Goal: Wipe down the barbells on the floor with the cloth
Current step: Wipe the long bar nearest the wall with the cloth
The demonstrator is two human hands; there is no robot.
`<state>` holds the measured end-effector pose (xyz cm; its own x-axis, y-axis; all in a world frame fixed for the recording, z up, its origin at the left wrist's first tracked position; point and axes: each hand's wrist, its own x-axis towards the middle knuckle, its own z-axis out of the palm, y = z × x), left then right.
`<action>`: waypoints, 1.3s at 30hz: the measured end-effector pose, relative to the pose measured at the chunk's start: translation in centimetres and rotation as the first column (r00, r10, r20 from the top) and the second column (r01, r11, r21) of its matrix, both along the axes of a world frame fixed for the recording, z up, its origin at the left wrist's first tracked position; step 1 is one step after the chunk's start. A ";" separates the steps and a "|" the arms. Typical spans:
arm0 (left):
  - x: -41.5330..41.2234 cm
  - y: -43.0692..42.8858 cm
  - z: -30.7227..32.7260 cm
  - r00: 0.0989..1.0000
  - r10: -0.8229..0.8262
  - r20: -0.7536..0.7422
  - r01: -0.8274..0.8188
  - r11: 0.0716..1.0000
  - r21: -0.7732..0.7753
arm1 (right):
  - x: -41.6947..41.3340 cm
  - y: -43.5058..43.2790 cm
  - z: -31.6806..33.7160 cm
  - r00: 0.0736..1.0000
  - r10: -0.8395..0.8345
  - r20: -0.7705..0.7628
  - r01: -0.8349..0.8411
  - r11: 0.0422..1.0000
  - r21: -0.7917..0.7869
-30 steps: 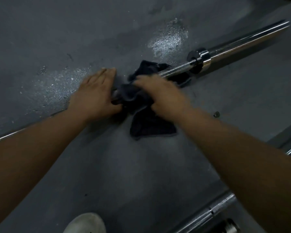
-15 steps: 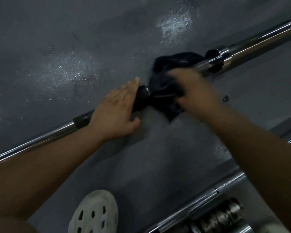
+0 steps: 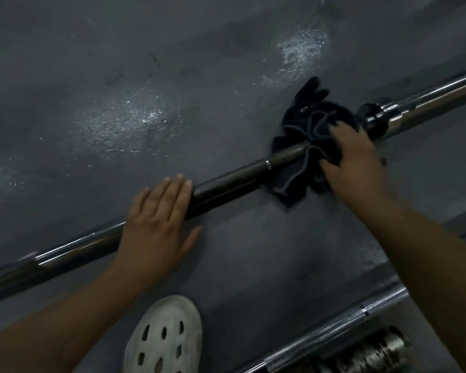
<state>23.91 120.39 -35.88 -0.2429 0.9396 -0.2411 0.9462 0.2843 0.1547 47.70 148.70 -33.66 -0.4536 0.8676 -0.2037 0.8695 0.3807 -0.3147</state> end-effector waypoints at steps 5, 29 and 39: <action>-1.5 2.4 0.3 0.998 0.061 -0.008 -0.061 0.998 0.022 | -9.4 -9.6 1.6 0.921 0.388 -0.032 -0.390 0.917 -0.080; -18.7 10.0 0.0 0.973 0.231 0.002 -0.231 0.971 0.059 | -22.5 0.5 5.0 0.840 0.542 0.006 -0.502 0.782 -0.369; -21.5 12.0 0.6 0.994 0.098 -0.051 -0.099 0.995 -0.020 | -25.5 10.7 10.0 0.406 0.897 0.175 -0.705 0.429 -0.565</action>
